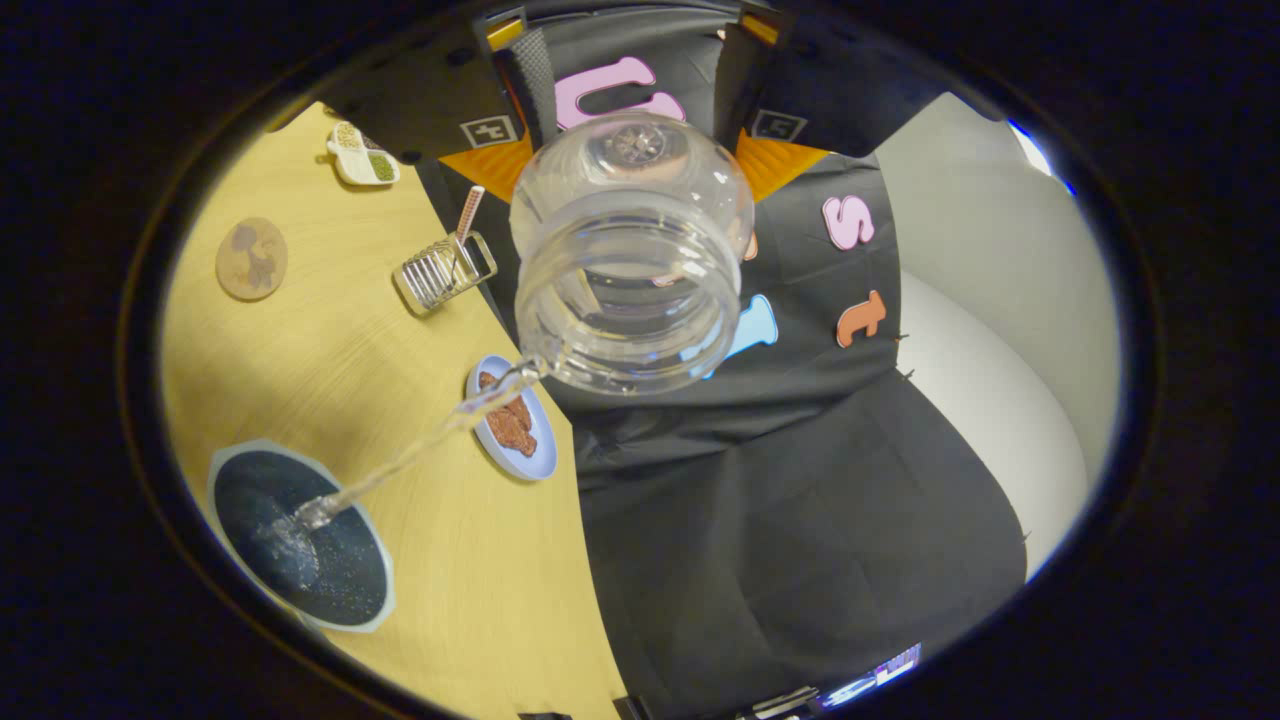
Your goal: Take the bottle from table, then pour the juice into the cup, finally place the bottle on the coaster
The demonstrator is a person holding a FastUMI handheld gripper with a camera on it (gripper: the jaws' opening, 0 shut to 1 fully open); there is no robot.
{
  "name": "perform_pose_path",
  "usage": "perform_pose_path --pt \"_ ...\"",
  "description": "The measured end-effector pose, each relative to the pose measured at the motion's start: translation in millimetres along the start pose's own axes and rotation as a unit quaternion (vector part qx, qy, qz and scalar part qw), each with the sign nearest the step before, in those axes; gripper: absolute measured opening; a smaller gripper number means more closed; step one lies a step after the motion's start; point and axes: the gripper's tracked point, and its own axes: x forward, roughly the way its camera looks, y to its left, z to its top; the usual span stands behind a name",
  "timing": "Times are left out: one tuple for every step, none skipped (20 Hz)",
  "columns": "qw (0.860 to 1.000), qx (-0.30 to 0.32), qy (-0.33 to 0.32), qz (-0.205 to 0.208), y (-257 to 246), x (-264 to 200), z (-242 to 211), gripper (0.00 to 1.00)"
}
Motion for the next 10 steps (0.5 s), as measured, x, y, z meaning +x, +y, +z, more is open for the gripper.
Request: perform_pose_path --pt "1.0 0.002 -0.002 0.001 0.8 0.3 1.9 0.69" --pt "1.0 0.005 -0.004 0.004 2.9 0.2 2.9 0.69" --pt "1.0 0.007 -0.005 0.005 4.0 0.3 3.6 0.69" --pt "1.0 0.008 -0.006 0.005 4.3 0.8 4.4 0.69" --pt "1.0 0.01 -0.007 0.006 4.2 0.9 4.6 0.69" --pt "1.0 0.012 -0.008 0.007 5.7 0.4 4.9 0.69" --pt "1.0 0.014 -0.009 0.007 5.3 0.0 5.3 0.69" --pt "1.0 0.016 -0.009 0.009 8.0 -0.2 4.7 0.69" --pt "1.0 0.019 -0.01 0.01 9.0 0.0 4.5 0.69" --pt "1.0 0.021 -0.011 0.011 9.2 -0.2 4.3 0.69"
